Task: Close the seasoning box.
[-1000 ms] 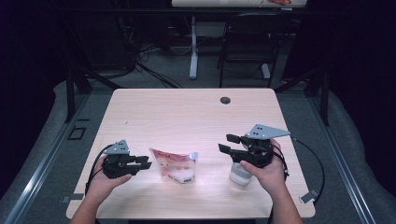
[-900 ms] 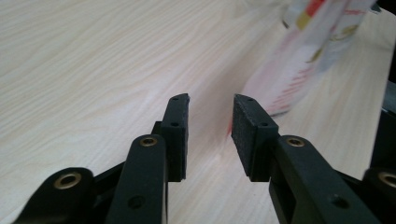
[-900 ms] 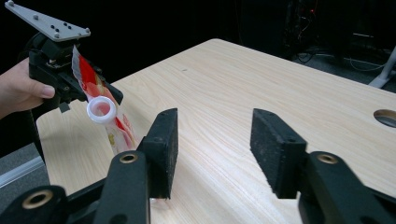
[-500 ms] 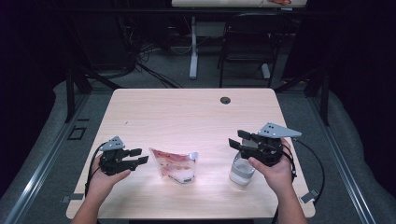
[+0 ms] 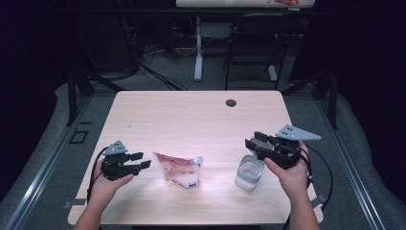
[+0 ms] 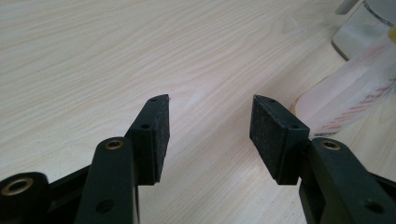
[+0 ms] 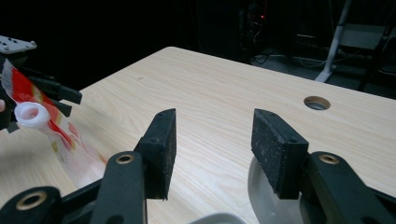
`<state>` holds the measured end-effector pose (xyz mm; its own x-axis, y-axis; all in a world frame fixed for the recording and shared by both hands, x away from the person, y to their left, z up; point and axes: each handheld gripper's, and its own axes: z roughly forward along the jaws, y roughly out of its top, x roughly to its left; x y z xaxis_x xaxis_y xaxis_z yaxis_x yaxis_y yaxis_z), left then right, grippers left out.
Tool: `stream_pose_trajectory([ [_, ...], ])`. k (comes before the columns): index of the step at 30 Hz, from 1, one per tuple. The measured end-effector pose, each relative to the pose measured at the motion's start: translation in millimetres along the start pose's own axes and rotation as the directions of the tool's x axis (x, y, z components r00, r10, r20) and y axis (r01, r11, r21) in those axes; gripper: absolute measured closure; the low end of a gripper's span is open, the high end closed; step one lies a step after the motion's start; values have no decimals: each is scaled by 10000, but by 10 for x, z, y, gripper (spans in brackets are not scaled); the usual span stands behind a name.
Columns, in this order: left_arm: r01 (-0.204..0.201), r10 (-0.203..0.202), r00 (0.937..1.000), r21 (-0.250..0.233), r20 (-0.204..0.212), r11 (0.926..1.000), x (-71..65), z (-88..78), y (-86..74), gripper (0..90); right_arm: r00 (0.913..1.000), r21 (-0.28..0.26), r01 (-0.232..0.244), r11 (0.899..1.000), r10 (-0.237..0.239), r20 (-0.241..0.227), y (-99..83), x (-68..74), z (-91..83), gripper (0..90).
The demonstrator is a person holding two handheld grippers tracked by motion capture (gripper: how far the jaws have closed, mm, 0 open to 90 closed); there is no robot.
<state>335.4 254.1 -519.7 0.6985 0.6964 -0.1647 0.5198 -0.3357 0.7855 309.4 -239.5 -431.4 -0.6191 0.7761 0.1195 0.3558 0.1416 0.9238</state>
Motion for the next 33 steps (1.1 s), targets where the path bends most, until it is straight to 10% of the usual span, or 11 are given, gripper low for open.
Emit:
stream_pose_trajectory([
  [13, -126, 126, 9997, -1, -190, 9999, 15, -25, -19, 456, 9962, -213, -461, 9987, 476, 736, -45, -199, -94, 553],
  [33, -106, 105, 9997, -18, -219, 9999, 8, -32, -19, 452, 9702, -433, -1369, 9896, 1428, 1957, -218, -468, -228, 879],
])
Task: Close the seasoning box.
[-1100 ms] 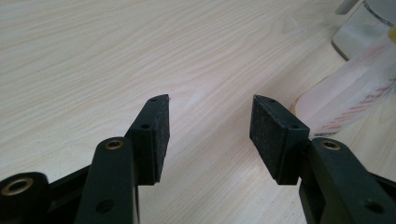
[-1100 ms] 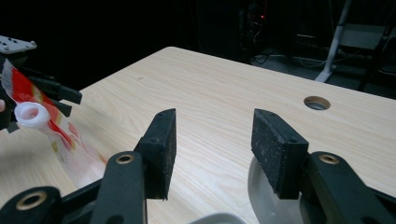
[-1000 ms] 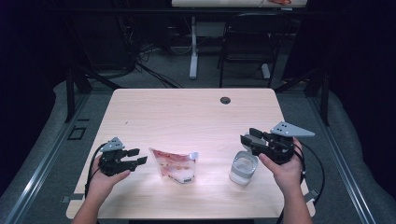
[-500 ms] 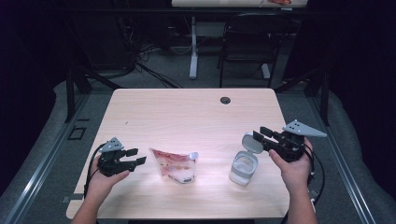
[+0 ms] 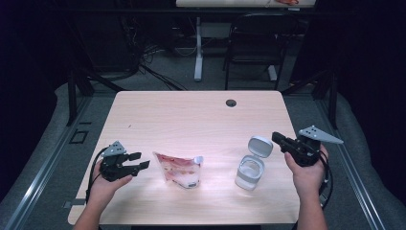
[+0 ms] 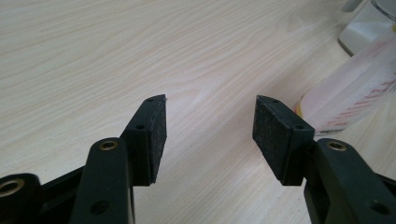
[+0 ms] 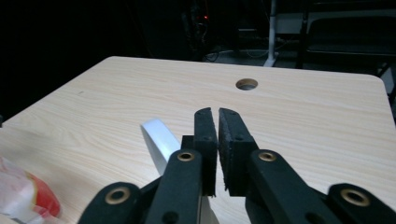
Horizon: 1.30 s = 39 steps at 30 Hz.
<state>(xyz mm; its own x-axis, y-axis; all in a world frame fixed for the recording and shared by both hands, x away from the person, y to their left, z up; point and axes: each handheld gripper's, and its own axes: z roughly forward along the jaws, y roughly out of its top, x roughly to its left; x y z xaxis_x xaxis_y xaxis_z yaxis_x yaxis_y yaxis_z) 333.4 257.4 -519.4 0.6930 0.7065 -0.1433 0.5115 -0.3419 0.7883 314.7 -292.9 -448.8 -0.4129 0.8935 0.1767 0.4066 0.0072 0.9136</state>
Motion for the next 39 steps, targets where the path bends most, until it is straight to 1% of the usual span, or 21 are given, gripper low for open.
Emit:
stream_pose_trajectory([
  [2, -19, 19, 10000, 29, -5, 10000, 5, 2, -2, 452, 10000, 85, -52, 10000, 51, 47, -16, -26, 5, 900],
  [6, 12, -12, 10000, 53, -17, 10000, 7, 4, -5, 452, 9997, 209, -194, 9996, 191, 131, -50, -62, 22, 900],
  [10, 23, -23, 10000, 62, -19, 10000, 11, 9, -12, 452, 9995, 252, -299, 9992, 296, 107, -82, -83, 47, 900],
  [19, 15, -15, 10000, 91, -5, 10000, 10, 9, -13, 452, 9990, 441, -433, 9981, 426, 164, -136, -125, 83, 900],
  [31, 29, -29, 10000, 87, -11, 10000, 12, 8, -14, 452, 9990, 540, -431, 9976, 424, 135, -150, -128, 97, 900],
  [39, 28, -28, 10000, 110, 10, 9999, 9, 8, -14, 452, 9992, 526, -406, 9978, 405, 19, -148, -102, 110, 900],
])
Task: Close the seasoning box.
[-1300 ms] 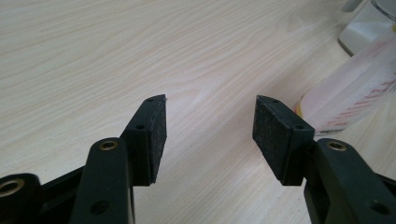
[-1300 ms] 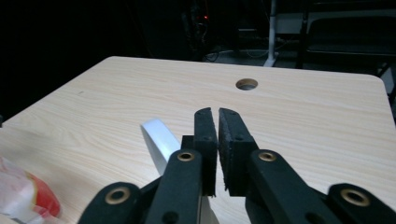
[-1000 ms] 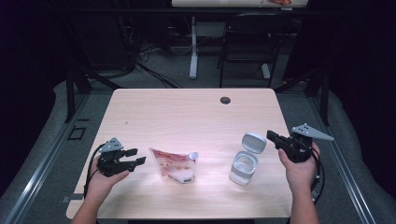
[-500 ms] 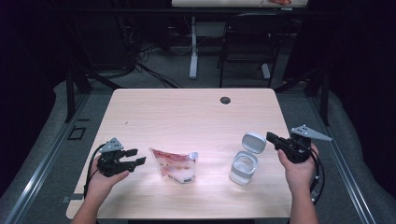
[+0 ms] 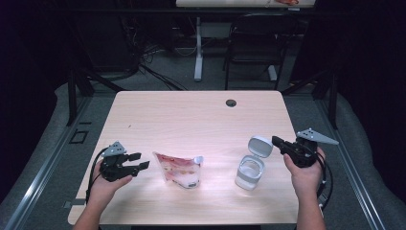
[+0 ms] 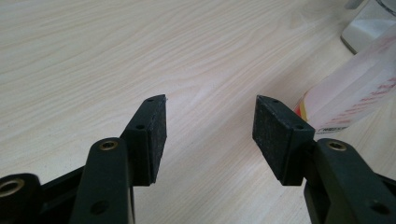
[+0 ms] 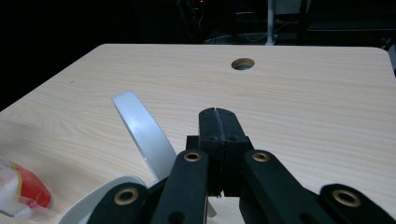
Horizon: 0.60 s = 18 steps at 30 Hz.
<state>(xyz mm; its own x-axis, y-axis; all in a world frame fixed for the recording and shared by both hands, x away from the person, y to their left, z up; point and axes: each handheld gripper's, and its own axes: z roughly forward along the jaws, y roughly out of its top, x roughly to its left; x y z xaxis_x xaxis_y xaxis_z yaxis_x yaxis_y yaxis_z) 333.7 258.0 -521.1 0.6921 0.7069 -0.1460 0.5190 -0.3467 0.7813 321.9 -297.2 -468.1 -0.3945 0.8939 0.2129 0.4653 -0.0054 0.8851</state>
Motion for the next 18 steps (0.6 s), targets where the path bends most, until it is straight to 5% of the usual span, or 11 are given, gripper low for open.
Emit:
stream_pose_trajectory([
  [18, -54, 54, 10000, -20, 6, 10000, -6, 7, 0, 452, 9987, 112, 362, 9993, -357, -362, 6, 140, 37, 900],
])
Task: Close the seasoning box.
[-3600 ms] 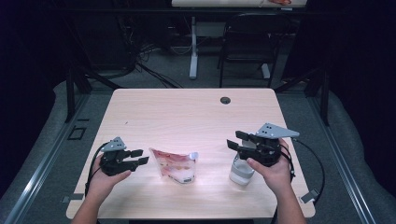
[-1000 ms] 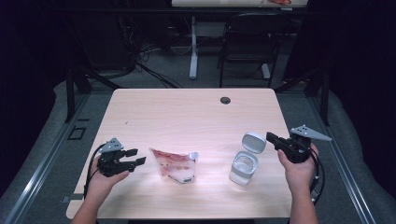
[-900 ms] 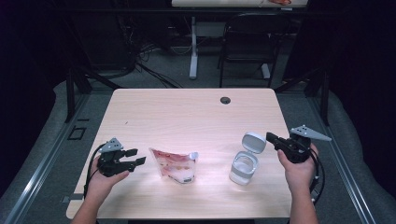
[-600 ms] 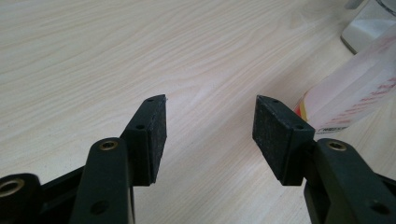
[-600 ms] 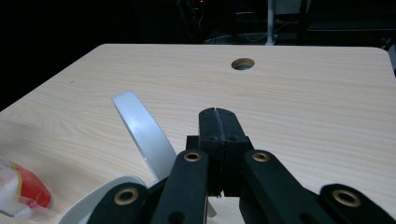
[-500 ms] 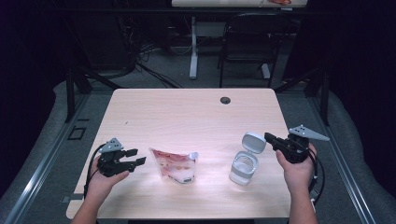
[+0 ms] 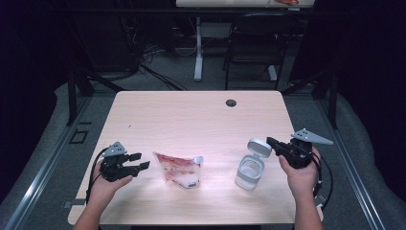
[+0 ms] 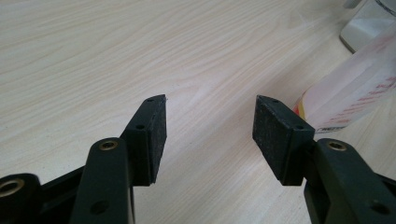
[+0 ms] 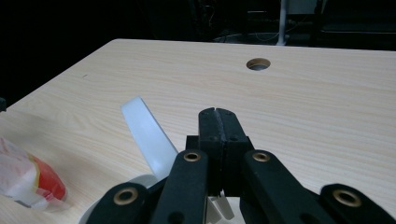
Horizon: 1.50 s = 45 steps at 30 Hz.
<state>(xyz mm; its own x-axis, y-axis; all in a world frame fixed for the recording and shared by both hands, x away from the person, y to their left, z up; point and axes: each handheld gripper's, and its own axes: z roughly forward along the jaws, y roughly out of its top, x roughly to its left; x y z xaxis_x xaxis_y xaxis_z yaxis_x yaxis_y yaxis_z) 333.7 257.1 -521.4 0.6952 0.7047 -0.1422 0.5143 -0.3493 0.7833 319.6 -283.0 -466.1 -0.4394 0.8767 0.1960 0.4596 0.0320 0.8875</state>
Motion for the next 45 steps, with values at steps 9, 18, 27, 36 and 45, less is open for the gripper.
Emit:
stream_pose_trajectory([
  [9, 11, -11, 10000, -14, 11, 10000, 1, -6, 1, 451, 9990, 159, 292, 9994, -286, -341, -9, 137, 30, 898],
  [18, 13, -13, 10000, -22, 24, 10000, 2, -11, 3, 451, 9936, 352, 655, 9972, -619, -941, 1, 282, 61, 887],
  [27, 34, -33, 10000, -22, 29, 10000, 2, -10, 2, 451, 9933, 442, 738, 9963, -695, -918, -18, 311, 93, 887],
  [36, 23, -23, 10000, -44, -3, 10000, 10, -22, 3, 451, 9937, 357, 734, 9967, -700, -875, -11, 311, 82, 867],
  [45, 149, -150, 9999, -147, -36, 9998, 31, -48, 2, 451, 9928, 452, 851, 9953, -809, -886, 9, 316, 80, 855],
])
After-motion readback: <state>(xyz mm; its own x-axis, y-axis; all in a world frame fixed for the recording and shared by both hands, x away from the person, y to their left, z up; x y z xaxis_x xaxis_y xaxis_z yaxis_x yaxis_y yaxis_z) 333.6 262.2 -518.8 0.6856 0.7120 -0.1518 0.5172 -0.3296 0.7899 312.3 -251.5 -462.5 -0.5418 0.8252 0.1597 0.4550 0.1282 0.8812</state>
